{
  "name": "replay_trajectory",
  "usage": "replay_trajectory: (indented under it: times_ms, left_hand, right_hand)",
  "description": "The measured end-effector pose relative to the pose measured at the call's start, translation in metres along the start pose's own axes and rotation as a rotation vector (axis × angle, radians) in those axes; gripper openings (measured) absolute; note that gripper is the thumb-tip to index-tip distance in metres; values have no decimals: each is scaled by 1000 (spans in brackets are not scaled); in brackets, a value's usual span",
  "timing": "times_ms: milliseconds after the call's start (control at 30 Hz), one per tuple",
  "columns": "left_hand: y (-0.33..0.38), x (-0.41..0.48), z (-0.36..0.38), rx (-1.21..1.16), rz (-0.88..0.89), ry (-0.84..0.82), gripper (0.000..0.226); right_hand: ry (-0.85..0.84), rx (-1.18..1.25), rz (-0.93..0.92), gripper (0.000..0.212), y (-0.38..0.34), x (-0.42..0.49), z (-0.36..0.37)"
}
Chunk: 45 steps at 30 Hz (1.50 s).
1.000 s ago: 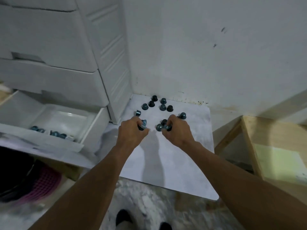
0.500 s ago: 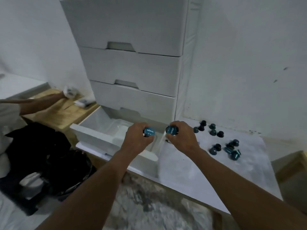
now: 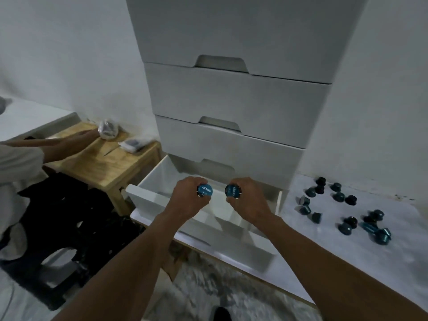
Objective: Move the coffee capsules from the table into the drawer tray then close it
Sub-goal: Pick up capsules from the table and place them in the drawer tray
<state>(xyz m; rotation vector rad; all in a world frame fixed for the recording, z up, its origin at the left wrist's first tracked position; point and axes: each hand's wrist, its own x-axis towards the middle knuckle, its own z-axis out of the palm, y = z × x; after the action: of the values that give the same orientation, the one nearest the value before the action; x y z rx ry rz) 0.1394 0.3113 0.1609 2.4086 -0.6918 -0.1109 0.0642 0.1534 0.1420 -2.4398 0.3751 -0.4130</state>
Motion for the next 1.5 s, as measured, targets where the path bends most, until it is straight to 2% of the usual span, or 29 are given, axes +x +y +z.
replay_trajectory:
  times_ms: [233,433,600,800,1067,1267,1433,1500]
  left_hand:
    - [-56,67,-11,95,-75,-168,42]
    - [-94,112,-9,234,-36,-318,40]
    - [-120,145,-2,294,116,-509,34]
    - [-147,169,8,427,368,-734,39]
    - [-158,174,30,401,485,-858,44]
    - [-157,178,38,381,462,-874,44]
    - [-156,183,41,341,419,-895,53]
    - [-157,183,43,318,395,-892,50]
  right_hand:
    - [-129,59,84,24,7,66,69]
    - [-202,29,150,30,18,97,113]
    - [-239,26,289,43,20,107,139]
    - [-326,-71,424,48,8,105,151]
    - [-323,-141,507,47,-5,97,153]
    - [-340,-155,505,44,-2,100,160]
    - [-323,-116,509,47,2,101,162]
    - [-321,-109,502,46,4,100,162]
